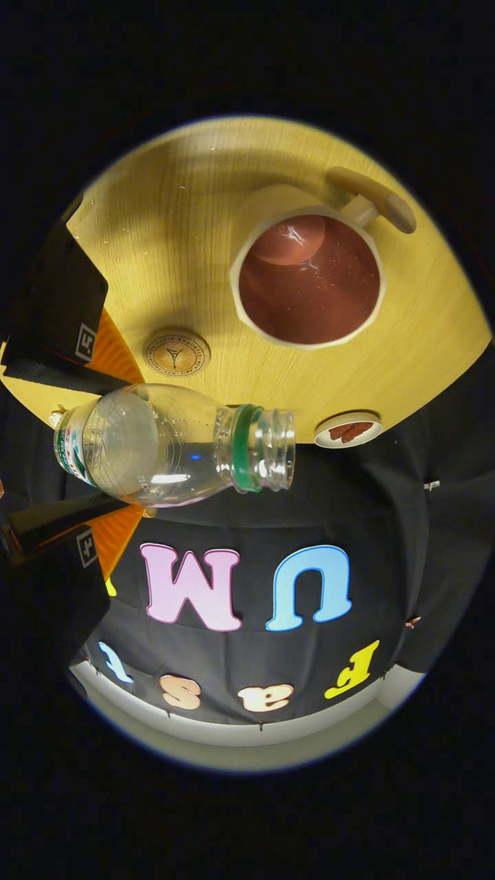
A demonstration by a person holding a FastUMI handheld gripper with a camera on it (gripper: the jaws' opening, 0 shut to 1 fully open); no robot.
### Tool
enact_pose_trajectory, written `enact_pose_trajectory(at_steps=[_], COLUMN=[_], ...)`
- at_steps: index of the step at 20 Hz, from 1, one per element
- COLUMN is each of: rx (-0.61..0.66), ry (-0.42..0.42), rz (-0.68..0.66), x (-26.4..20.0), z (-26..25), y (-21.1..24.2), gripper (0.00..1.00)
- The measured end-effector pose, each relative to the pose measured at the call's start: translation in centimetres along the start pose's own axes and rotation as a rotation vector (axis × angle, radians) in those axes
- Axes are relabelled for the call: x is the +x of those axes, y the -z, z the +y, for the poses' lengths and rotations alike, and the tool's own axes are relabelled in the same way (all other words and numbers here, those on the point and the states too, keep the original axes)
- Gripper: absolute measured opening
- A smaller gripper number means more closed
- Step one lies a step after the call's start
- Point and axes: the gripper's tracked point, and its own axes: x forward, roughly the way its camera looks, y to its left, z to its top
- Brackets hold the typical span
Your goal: Take the bottle from table, then pour the juice into the cup, finally place the bottle on the coaster
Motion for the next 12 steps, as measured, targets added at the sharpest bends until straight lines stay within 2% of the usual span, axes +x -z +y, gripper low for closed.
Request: enact_pose_trajectory(at_steps=[12], rx=[-0.182], ry=[-0.031], rz=[-0.085], x=[0.9], z=[0.2], y=[-1.3], gripper=[0.72])
